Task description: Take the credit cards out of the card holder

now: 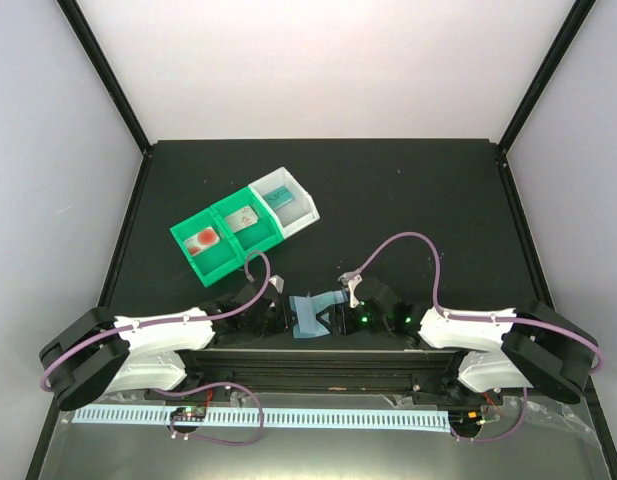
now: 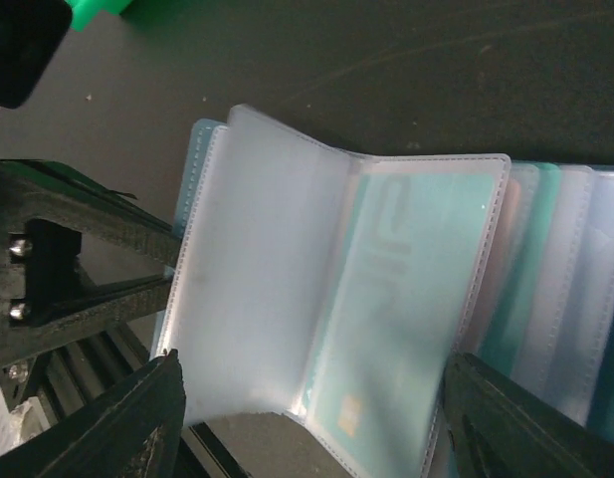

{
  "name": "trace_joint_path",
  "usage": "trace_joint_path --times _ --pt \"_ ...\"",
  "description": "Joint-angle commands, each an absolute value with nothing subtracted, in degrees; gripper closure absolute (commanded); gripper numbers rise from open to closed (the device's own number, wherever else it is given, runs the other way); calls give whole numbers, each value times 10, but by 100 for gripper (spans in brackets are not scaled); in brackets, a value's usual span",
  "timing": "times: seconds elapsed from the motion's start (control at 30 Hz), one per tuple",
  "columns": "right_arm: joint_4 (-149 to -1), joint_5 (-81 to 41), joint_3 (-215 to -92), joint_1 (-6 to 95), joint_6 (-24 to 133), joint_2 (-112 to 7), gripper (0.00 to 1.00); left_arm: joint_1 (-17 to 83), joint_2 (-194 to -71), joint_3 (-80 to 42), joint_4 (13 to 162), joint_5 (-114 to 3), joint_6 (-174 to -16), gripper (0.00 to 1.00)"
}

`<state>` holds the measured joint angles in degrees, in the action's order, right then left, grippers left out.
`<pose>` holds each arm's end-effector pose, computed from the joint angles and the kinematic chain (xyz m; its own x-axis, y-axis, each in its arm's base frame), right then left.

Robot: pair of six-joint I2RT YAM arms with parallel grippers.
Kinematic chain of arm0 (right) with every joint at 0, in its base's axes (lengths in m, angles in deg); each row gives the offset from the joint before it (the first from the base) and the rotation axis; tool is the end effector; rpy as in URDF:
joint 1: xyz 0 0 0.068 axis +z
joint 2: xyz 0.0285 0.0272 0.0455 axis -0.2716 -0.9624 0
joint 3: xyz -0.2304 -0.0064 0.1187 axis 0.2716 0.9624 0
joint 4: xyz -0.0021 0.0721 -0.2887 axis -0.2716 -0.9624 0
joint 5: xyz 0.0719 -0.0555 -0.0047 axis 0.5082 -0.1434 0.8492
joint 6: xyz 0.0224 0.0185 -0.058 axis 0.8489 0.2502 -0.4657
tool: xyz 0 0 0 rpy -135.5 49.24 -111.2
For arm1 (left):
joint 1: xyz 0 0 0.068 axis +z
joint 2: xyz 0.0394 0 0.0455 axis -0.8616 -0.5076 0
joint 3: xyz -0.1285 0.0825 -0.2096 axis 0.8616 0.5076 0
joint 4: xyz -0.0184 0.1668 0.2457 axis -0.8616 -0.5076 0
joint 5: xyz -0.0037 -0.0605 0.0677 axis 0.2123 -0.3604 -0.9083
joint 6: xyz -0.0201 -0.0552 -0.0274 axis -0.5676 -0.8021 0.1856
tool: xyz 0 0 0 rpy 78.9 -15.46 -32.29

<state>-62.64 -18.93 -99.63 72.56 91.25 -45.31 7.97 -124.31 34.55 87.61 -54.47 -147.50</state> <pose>0.1390 0.2274 0.0874 -0.8728 -0.0866 -0.4803 -0.4002 0.6901 0.6029 0.1432 -0.1931 0.0803 -0.9539 -0.2280 -0.1953 -0.0401 0.7414 -0.6699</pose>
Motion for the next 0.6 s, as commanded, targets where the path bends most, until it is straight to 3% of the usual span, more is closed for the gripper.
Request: trace_joint_path --times 0.0,0.57 --pt "-572 -139 -993 728 905 -444 27 72 -1240 345 880 -547 -1479 99" --pt "-582 -148 -987 728 909 -424 30 71 -1234 349 881 -548 -1484 96"
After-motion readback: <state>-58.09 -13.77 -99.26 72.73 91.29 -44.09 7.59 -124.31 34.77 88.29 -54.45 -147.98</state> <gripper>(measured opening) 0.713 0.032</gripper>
